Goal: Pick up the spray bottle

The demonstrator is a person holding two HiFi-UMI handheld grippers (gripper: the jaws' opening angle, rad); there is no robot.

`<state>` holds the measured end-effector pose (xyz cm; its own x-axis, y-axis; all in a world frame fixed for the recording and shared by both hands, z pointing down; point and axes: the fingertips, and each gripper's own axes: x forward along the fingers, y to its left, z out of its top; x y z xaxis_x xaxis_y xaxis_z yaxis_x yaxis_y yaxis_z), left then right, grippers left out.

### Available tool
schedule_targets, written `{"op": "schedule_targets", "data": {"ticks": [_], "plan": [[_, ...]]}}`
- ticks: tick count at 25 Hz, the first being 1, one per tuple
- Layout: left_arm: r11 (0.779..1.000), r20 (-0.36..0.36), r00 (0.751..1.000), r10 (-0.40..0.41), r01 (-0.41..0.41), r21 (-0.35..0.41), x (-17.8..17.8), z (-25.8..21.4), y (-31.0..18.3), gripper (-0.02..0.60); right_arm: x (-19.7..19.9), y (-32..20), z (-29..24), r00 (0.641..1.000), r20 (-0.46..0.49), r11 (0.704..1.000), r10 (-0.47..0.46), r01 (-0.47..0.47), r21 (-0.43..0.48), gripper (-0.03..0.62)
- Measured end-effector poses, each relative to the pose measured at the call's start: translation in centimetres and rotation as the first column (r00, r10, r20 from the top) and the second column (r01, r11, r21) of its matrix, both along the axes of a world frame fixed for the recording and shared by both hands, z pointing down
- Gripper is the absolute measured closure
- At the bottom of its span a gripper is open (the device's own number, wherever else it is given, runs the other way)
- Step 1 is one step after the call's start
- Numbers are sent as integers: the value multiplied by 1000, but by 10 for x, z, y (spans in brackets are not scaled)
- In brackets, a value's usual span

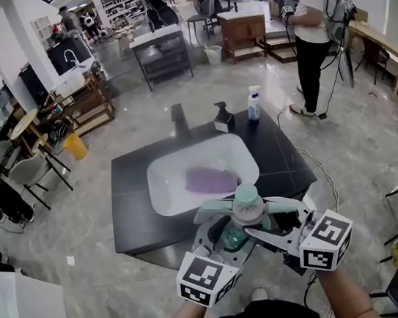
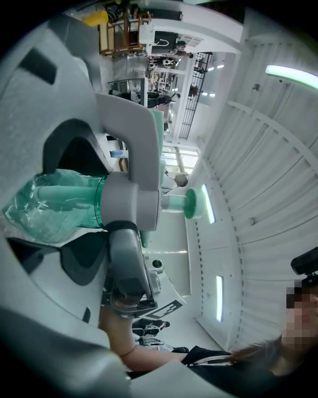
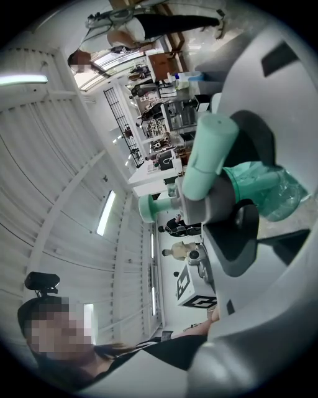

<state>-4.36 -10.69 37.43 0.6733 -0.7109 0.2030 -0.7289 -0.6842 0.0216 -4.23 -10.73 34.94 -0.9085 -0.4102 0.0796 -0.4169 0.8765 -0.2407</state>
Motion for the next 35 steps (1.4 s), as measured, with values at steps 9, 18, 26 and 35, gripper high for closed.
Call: {"op": "schedule_targets", "data": {"ticks": [9,18,26,35], "plan": [[1000,-4,1000,-16,16,-14,-57,3,55,315,-57,55,2,1000,-1,1000,-13,13,-14,328],[999,-17,1000,-12,11,-33,-77,8,106,315,-77,106,8,1000,-14,999,-7,7,-33,328],[999,-8,1000,-14,13,-38,-93,7,151,314,-94,151,7,1000,-14,999,-8,8,-32,329],[999,-3,1000,-23,23,-45,-98,7,181,314,-99,180,8,999,-28,999,-24,23,-42,329]]}}
